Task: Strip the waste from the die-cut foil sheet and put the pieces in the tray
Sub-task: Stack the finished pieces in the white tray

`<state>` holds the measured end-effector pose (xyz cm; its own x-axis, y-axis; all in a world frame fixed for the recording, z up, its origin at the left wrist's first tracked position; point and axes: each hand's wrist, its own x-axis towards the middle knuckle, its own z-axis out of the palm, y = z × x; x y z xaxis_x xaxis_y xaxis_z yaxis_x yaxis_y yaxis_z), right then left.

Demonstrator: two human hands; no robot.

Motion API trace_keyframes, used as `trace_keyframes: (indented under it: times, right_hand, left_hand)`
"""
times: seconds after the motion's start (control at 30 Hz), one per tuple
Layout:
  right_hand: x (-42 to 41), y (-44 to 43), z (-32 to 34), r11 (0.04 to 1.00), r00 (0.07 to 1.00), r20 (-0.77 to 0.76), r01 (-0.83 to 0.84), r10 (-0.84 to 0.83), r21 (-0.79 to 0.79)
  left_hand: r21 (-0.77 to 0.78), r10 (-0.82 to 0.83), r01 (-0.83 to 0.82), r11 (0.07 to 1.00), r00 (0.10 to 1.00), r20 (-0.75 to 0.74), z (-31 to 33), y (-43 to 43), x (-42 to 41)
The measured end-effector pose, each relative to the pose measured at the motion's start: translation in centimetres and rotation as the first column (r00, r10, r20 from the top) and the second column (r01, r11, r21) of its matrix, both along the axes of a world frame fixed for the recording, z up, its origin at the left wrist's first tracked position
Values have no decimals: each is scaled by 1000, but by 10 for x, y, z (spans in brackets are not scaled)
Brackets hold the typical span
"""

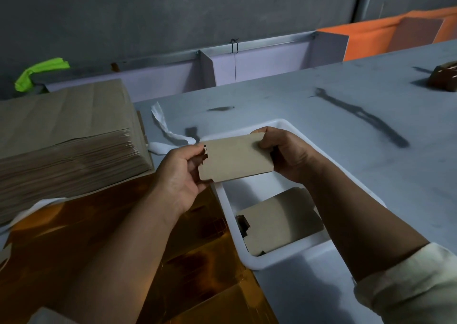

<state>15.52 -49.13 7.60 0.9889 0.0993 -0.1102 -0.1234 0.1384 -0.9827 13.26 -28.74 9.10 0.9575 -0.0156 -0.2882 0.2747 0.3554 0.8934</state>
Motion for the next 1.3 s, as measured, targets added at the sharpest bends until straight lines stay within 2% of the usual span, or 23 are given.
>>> trace_keyframes:
  times: [0.17, 0.3, 0.47, 0.6, 0.77, 0.87, 0.97, 1.13, 1.3]
  right_hand:
    - [-3, 1, 1, 998, 998, -16, -59, 59, 3]
    - [-2, 0, 1, 999, 999, -33, -34, 34, -5]
    - [-3, -2, 0, 996, 999, -46, -18, 14, -90]
    - [-6, -8, 3, 995, 997, -70, -33, 27, -92]
    - [-5, -15, 13, 987, 994, -102, 31, -48, -155]
    - [-8, -24, 19, 960, 996, -89, -47, 23, -276]
    - [-16, -38, 21, 940, 988, -118, -133, 100, -315]
    - [-29, -61, 19, 907, 967, -183, -233, 178, -352]
    - [-39, -75, 19, 862, 935, -239, -337, 260, -380]
  left_hand:
    - [33, -19, 18, 999, 1000, 17, 1, 6, 2]
    - [75, -36, 31, 997, 997, 66, -2, 4, 2]
    - [106, 20, -26, 994, 998, 60, -3, -2, 1]
    - [112, 32, -39, 993, 997, 68, -1, -6, -3]
    - [127, 29, -37, 991, 997, 65, 0, -10, -8]
    - [165, -3, -10, 986, 997, 79, 1, -12, -13]
    - [237, -97, 78, 968, 993, 69, 0, -18, -20]
    - [414, -276, 233, 880, 960, 45, 0, -24, -26]
    - [675, -469, 346, 651, 883, -1, 3, -24, -27]
